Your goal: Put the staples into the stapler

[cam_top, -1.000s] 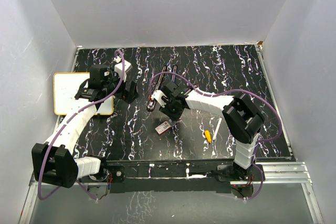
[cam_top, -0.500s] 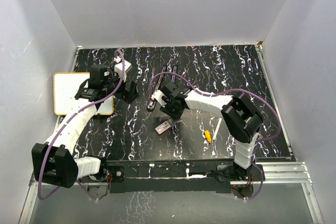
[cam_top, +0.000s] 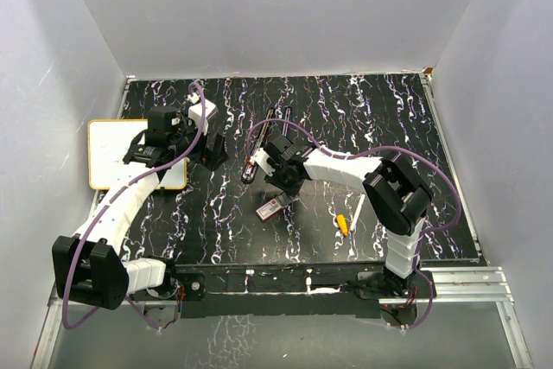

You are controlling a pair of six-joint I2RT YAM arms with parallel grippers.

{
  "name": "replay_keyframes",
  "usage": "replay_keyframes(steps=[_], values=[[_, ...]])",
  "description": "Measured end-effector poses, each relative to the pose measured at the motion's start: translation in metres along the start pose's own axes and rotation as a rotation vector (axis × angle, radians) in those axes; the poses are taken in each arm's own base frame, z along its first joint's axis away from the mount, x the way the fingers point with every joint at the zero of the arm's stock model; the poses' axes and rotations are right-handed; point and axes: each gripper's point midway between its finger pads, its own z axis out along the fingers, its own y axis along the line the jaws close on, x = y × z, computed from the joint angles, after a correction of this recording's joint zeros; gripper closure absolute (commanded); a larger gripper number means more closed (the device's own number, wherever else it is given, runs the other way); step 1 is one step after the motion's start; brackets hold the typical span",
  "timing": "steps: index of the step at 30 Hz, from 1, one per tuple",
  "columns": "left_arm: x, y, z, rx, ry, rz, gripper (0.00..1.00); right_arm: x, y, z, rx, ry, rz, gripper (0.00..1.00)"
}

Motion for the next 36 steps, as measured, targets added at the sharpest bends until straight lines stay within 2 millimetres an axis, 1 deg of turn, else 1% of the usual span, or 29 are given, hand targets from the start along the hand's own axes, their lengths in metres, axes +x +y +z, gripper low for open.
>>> replay_keyframes(steps=[8,16,26,29,36], values=[[0.000,0.000,0.000,0.000,0.000,0.003,0.03,0.001,-0.001,0.000,0.004,0.003,0.000,0.77],[0.000,0.000,0.000,0.001,0.000,0.003,0.03,-0.003,0.010,0.001,-0.066,-0.020,0.006,0.67],[0.000,-0.001,0.000,0.007,-0.002,0.003,0.03,-0.006,0.014,0.001,-0.092,-0.036,0.018,0.67],[-0.001,-0.001,0.000,0.007,-0.003,0.004,0.03,-0.011,0.015,-0.001,-0.097,-0.058,0.021,0.67],[-0.003,-0.002,-0.002,0.005,-0.011,0.008,0.03,-0.026,0.016,-0.012,-0.106,-0.126,0.016,0.67]])
